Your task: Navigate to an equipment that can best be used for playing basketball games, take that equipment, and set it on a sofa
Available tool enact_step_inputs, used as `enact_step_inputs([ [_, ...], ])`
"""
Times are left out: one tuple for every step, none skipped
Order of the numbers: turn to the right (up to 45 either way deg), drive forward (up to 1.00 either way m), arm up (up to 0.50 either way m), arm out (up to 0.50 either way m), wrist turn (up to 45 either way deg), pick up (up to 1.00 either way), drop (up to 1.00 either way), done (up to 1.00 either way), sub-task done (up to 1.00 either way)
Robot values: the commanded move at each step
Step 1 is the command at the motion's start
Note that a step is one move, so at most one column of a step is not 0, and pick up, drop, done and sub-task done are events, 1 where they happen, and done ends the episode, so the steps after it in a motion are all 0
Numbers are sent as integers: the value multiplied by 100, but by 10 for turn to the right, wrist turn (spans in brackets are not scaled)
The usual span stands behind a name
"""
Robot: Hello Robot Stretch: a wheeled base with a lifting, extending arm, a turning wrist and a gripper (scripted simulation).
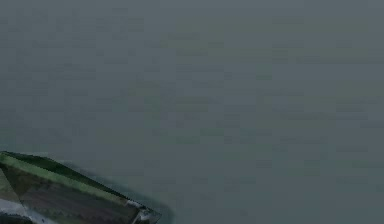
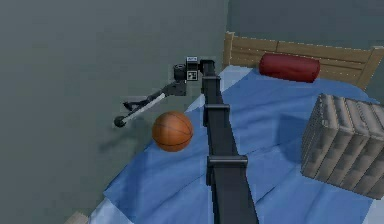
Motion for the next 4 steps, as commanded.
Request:
enact_step_inputs([
  [0,0,0,0,450,0,0,0,0],
  [0,0,0,0,240,0,0,0,0],
  [0,0,-30,0,0,0,0,0,0],
  [0,0,0,0,0,100,0,0,0],
])
